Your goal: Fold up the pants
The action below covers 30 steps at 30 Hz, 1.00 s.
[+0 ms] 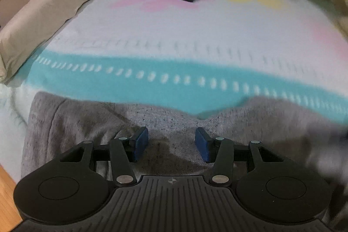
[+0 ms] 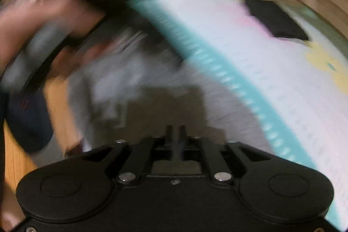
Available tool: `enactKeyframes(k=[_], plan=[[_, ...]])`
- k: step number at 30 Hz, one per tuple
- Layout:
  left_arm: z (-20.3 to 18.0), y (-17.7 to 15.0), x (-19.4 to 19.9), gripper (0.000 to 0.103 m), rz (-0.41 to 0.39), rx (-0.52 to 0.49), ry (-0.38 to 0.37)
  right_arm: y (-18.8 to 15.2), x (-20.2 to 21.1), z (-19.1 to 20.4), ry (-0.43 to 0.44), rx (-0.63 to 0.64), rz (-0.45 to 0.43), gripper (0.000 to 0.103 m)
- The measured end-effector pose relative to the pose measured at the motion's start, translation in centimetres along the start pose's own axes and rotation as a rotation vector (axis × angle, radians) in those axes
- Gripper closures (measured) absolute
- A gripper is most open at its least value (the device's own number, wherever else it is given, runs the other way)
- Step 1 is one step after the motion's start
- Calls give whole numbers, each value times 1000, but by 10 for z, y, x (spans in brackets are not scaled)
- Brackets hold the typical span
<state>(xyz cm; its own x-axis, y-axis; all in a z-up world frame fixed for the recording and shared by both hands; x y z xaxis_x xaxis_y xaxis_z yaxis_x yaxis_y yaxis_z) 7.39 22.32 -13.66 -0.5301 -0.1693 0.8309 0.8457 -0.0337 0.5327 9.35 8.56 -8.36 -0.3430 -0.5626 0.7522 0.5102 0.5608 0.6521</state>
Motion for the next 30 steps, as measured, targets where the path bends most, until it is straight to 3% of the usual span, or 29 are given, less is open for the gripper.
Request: enactKeyframes(k=[1,3,6,12,14,15,16,23,27,29,30], plan=[[-3,-1,2,57,-5,-22,8,9,3,-13,6,-55,-23,45],[-7,-2,5,57,-10,-67,23,28,4,-38,22,-165,-63,34],[-6,0,4,57,-8,-65,22,52,-14,-67,34,-254,-53,34],[-2,1,3,57,-9,-48,-2,50,-57,-79,99,-287,103,36],[-3,0,3,57,-10,-54,0,41,-61,-79,126,-296,150,50],[-3,0,3,57,-10,-54,1,38,-59,-77,154,-300,164,86],[-3,0,2,57,-10,-55,2,34,-58,-73,176,-304,172,93],[-5,0,2,57,-10,-61,18,8,-19,-24,159,-82,109,93],[-7,-1,3,57,-13,-75,29,-2,-27,-18,116,-54,103,86],[-7,-1,3,57,-14,-72,26,4,-32,-24,120,-106,88,75],[-6,-1,3,57,-14,-71,25,7,-33,-27,136,-136,82,61]])
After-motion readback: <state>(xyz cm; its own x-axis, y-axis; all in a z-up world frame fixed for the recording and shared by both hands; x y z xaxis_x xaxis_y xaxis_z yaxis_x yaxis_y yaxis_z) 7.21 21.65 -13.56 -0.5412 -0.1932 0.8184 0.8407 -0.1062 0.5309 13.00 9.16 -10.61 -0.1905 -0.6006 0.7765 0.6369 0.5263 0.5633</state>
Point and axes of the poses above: each gripper's, at about its wrist camera, not at the fingertips, and x roughly against the way its jaws point, z to its left, y to its top, the point moved 9 cm from there along -x, roughly the way its jaws point, and after that the axes turned 14 degrees about -x, right-handed, at the moved point
